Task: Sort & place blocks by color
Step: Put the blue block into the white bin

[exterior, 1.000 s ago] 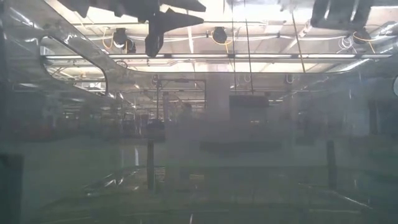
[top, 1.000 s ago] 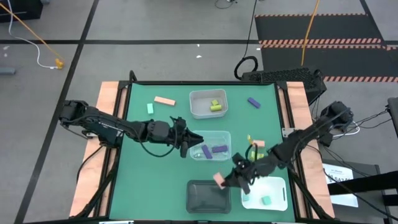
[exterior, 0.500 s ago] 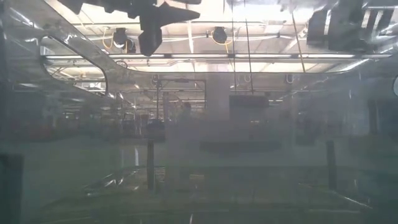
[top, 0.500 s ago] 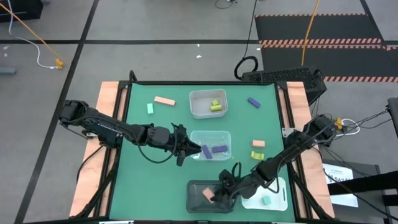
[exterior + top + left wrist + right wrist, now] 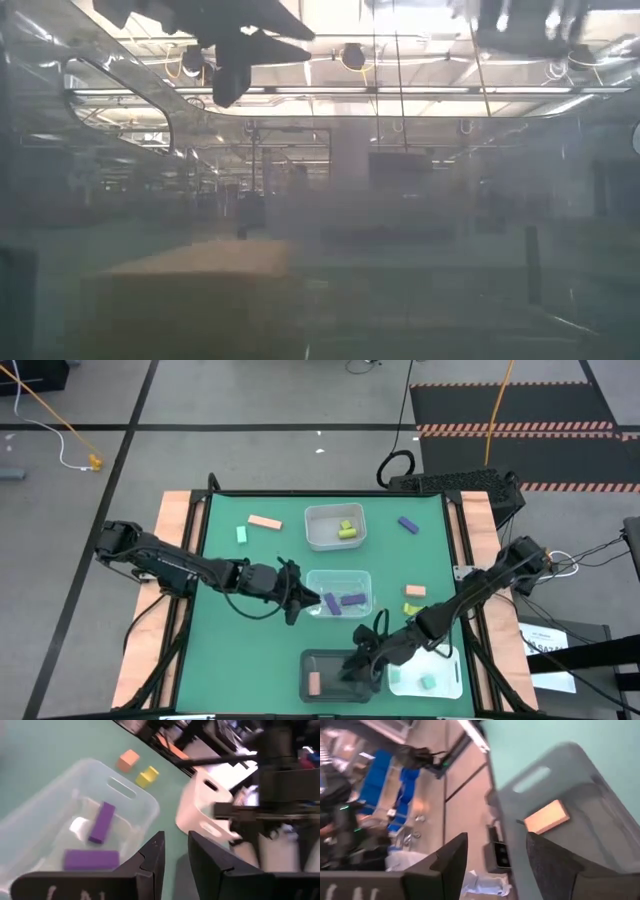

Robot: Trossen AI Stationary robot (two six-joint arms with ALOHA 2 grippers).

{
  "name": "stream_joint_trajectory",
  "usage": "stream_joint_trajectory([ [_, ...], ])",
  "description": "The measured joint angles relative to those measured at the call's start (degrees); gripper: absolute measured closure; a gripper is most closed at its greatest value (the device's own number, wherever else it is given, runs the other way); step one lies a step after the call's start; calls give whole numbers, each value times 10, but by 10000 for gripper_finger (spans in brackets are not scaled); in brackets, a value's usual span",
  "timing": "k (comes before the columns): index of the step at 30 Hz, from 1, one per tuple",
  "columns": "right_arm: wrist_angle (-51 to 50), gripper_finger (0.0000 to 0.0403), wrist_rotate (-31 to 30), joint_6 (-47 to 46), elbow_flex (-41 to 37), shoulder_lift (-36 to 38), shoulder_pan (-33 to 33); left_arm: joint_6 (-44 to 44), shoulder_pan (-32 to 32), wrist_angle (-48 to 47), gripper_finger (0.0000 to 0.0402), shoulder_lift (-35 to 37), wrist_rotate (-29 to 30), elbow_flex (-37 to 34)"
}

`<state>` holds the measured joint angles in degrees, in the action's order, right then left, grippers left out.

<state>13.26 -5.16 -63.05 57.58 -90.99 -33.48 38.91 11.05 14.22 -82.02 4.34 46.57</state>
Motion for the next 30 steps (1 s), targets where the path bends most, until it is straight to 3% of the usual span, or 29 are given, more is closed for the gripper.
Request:
stream_joint_trajectory([
  [8, -88, 213, 22, 116, 0, 109, 34, -45, -74, -8, 319, 0, 48, 0],
  [19, -348, 213, 23, 197, 0, 263, 108, -44, -243, -188, 319, 0, 48, 0],
  [25, -454, 213, 20, 264, -1, 313, 176, -32, -335, -248, 319, 0, 48, 0],
  [30, -484, 213, 19, 319, -1, 332, 261, -12, -406, -312, 322, 0, 48, 0],
])
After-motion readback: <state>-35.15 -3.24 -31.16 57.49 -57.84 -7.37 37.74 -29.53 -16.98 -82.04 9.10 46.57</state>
